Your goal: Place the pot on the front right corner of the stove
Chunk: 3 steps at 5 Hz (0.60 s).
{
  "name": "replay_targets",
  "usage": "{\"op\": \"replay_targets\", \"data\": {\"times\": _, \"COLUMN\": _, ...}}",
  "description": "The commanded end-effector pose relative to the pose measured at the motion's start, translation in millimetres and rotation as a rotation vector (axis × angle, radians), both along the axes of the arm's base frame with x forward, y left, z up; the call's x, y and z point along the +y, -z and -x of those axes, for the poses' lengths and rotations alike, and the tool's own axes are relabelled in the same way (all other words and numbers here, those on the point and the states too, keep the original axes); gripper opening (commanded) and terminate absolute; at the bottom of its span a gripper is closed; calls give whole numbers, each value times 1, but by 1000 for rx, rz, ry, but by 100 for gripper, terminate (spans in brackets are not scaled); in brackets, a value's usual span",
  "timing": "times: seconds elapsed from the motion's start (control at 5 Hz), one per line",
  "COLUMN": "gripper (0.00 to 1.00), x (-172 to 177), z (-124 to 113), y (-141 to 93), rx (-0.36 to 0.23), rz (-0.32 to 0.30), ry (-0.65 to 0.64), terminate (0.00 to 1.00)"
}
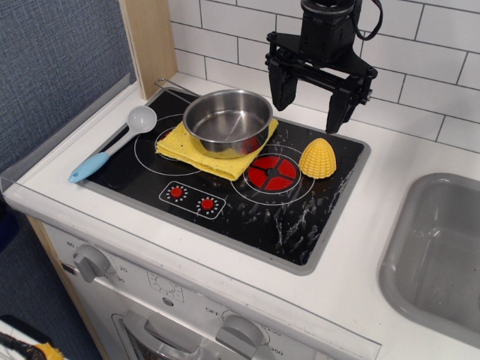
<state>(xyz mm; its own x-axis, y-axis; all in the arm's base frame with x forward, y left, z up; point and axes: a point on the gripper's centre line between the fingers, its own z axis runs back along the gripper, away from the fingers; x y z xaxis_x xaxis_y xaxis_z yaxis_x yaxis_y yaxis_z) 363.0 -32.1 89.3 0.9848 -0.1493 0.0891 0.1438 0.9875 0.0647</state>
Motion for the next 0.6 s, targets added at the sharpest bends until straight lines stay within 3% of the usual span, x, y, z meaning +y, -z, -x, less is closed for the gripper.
{"op": "replay_targets", "data": {"times": 0.0, "gripper": 100, "x": 0, "z": 0, "y": 0, "rx": 0, "rz": 0, "ry": 0, "terminate": 0}}
{"op": "replay_targets", "data": {"times": 0.4, "gripper": 100, "x": 44, "z": -26, "y": -6, "rx": -29, "rz": -2, "ry": -88, "terminate": 0}}
